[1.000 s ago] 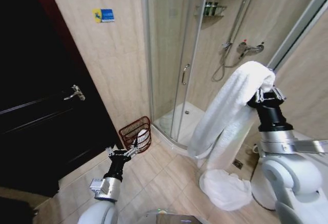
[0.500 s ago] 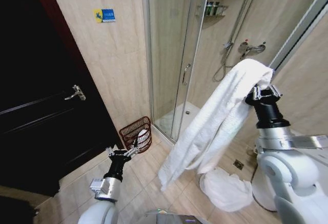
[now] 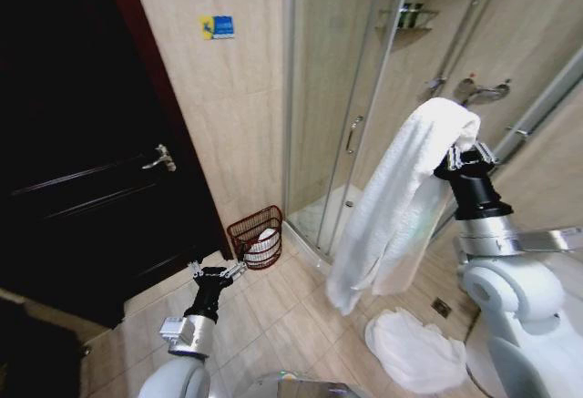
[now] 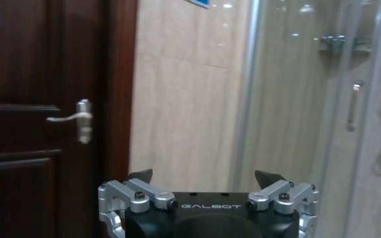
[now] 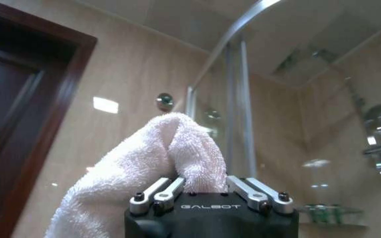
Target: Discard the used towel into the hamper.
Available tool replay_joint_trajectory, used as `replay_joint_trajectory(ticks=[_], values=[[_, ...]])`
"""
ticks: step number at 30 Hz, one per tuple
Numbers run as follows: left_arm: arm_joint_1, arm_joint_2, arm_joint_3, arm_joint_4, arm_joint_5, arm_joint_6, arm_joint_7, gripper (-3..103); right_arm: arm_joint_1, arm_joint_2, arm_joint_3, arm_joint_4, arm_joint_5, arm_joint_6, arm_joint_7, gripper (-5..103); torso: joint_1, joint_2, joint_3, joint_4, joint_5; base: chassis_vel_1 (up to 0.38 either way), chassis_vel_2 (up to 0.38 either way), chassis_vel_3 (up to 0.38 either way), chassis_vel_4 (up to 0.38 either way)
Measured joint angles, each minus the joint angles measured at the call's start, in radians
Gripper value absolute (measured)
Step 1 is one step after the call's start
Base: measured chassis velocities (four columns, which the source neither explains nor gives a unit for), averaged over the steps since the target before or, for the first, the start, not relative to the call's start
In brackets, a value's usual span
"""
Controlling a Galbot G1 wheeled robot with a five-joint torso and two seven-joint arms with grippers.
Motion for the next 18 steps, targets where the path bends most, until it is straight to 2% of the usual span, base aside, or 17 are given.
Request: replay_joint_trajectory(ticks=[9,18], values=[[0.0,0.0,0.0,0.0,0.0,0.0,0.0,100,0.068,-0.025,-0.016,-0.075,0.017,0.001,0.0,13,0.0,0.0,0.0,0.0001,0.0,0.122,0.12,0.115,0.111],[0.0,0.0,0.0,0.0,0.0,0.0,0.0,100,0.103,-0.02,-0.054,-0.137,0.014,0.039,-0.013,13,0.0,0.0,0.0,0.0004,0.0,0.085,0.095,0.11,0.091]])
